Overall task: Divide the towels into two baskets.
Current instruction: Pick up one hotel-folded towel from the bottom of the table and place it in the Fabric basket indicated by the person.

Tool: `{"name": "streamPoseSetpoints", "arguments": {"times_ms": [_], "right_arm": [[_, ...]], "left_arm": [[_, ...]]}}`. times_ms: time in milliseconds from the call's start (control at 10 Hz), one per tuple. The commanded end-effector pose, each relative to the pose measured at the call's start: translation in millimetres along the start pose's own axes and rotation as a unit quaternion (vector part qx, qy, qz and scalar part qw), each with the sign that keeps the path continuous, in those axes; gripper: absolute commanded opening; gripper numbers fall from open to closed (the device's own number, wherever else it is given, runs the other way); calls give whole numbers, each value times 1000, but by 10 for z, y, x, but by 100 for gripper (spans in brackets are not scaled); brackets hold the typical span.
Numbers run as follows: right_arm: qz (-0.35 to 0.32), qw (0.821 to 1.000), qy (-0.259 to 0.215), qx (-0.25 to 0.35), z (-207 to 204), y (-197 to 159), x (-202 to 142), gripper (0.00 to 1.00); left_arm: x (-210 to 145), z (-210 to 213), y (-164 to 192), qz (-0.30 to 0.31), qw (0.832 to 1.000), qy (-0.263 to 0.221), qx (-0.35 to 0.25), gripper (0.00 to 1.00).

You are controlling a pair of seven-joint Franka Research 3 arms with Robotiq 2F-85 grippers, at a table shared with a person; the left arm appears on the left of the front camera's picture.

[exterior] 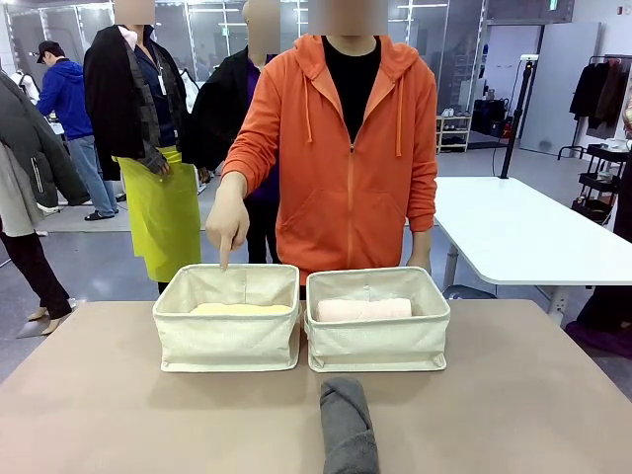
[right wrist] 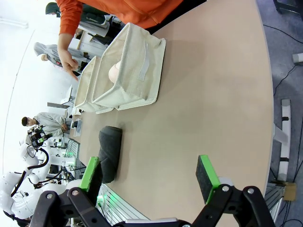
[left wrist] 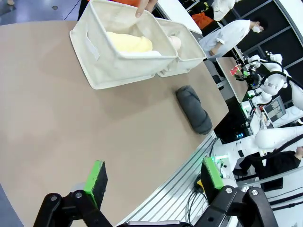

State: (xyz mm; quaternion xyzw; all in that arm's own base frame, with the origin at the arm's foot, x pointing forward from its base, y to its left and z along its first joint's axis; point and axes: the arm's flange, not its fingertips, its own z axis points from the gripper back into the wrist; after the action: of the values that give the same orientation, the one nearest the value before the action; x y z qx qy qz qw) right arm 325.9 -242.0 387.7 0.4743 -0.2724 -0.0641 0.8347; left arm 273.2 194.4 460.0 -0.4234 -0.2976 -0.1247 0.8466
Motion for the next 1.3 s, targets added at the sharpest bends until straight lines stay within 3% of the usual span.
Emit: {"name": "streamPoseSetpoints", "arguments": {"times_ms": [0,700,800,1000,1100,1200], "right_arm": [[3,1000,0,5,3,17,-8,100],[0,1000,0,0,0,0,0,100],[3,998,42,-40,-276,79,34,100],[20,994,104,-34,-952,308,17,100],[-2,991,107,-77,-1211,431,-29,100],[2,990,120,-75,-1469,609,-129,100]], "left_arm": [[27,19,-14,-7,1000,-1,-2,100],[27,19,-14,-7,1000,-1,-2,100],[27,19,-14,-7,1000,-1,-2,100],[27,19,-14,-7,1000,-1,-2,100],[27,19,-14,-7,1000,-1,-2,100],[27,19,-14,-7,1000,-1,-2,100]]}}
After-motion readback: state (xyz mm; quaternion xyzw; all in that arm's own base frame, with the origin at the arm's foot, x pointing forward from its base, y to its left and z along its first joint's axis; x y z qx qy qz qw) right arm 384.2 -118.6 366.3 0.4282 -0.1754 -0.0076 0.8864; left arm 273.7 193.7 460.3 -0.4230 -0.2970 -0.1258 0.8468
